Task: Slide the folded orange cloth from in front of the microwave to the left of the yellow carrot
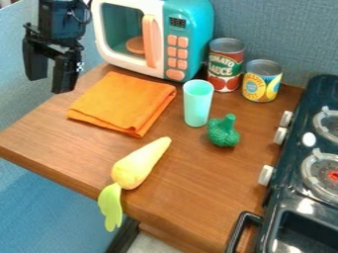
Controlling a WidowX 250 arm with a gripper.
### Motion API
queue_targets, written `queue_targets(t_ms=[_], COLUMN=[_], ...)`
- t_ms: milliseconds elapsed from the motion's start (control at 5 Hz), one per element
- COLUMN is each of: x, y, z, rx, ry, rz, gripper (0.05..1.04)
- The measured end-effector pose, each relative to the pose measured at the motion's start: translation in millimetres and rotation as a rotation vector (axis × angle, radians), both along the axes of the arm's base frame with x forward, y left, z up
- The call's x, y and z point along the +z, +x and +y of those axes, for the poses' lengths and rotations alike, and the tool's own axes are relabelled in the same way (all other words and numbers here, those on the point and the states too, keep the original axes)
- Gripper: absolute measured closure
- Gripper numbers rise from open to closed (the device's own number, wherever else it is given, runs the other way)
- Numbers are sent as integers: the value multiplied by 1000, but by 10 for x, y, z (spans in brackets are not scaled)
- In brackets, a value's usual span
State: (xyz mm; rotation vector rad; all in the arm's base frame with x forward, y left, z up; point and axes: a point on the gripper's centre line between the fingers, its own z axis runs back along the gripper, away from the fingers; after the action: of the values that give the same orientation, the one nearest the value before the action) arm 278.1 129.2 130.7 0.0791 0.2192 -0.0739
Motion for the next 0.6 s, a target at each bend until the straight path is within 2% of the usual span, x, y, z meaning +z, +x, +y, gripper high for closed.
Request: queue_targets(t_ms=[200, 400, 600], x=[-106, -291, -371], y=[-8, 278, 524], z=[-13, -46, -117], rx=[4, 17, -17], ry=[-14, -4, 10], rz=[33, 17, -47], gripper=[87, 87, 87])
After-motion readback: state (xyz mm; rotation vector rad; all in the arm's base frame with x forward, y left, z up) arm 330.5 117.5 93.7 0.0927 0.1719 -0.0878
